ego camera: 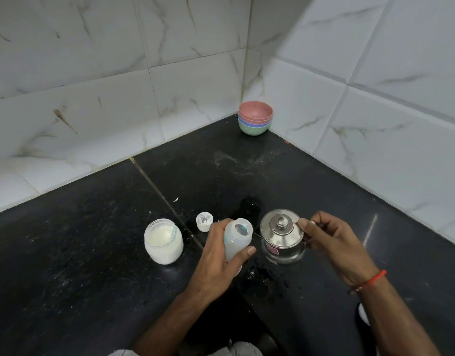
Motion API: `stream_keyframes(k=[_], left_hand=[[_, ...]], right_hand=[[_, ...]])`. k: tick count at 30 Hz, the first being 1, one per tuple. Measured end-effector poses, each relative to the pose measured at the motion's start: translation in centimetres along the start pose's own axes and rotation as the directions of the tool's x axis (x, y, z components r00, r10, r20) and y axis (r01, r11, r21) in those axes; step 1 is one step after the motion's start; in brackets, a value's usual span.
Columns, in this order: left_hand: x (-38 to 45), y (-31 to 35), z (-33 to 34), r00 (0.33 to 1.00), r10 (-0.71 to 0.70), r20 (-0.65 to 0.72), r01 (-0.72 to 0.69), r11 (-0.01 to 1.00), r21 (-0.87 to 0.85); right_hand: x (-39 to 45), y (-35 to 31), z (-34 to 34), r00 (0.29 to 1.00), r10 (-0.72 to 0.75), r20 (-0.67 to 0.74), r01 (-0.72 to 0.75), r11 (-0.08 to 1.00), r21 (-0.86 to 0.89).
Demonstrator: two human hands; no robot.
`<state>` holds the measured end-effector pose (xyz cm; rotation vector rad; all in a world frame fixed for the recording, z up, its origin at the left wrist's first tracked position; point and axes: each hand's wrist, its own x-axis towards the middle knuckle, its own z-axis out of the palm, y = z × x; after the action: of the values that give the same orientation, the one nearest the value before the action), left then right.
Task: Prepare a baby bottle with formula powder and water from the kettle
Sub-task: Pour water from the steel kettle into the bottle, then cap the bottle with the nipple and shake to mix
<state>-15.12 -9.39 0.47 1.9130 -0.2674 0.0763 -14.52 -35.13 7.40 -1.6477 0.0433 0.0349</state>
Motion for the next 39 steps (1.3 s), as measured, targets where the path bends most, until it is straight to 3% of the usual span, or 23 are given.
stream_keyframes(k=[4,7,12,20,29,31,33,35,37,39], left_hand=[[0.0,0.1,-0.4,0.995,-0.054,-0.087,0.046,0.995,-0.089],[-0.3,-0.3,-0.9,0.982,-0.099,-0.159,0.075,0.986,-0.148],[-1.0,-0.5,-2.2,0.966,-0.123,-0.229,0.085,0.982,-0.17],[-2.2,-0.2,-3.6,0.952,-0.2,-0.233,0.146,0.963,-0.228],[-2.6,-0.5,-3.8,0.936,-0.242,-0.257,0.19,0.959,-0.21],[-2.7,-0.6,-3.7,0.938,-0.234,-0.255,0.188,0.963,-0.19],[-2.8,-0.7,-3.6,0.941,-0.222,-0.256,0.181,0.968,-0.172],[-2.7,-0.9,-3.4,0.944,-0.206,-0.258,0.17,0.973,-0.155],[-2.5,-0.9,-3.2,0.946,-0.186,-0.264,0.148,0.976,-0.159],[-2.5,-0.7,-3.1,0.948,-0.163,-0.274,0.124,0.98,-0.154]], right_hand=[[0.2,3.2,0.7,0.987,0.071,-0.146,-0.036,0.972,0.231],[1.0,5.6,0.9,0.965,0.097,-0.244,-0.022,0.955,0.296],[3.1,9.5,1.5,0.911,0.127,-0.391,-0.011,0.958,0.286],[4.4,13.1,2.8,0.862,0.139,-0.488,-0.023,0.971,0.237],[3.9,12.8,3.2,0.795,0.059,-0.604,-0.018,0.997,0.073],[3.5,11.4,3.3,0.712,-0.179,-0.679,0.033,0.975,-0.222],[2.9,9.1,4.7,0.675,-0.486,-0.555,0.191,0.842,-0.505],[2.5,6.7,7.6,0.773,-0.552,-0.313,0.311,0.759,-0.572],[3.4,6.9,10.3,0.899,-0.436,-0.04,0.299,0.678,-0.671],[4.8,8.5,12.0,0.972,-0.206,0.116,0.216,0.577,-0.788]])
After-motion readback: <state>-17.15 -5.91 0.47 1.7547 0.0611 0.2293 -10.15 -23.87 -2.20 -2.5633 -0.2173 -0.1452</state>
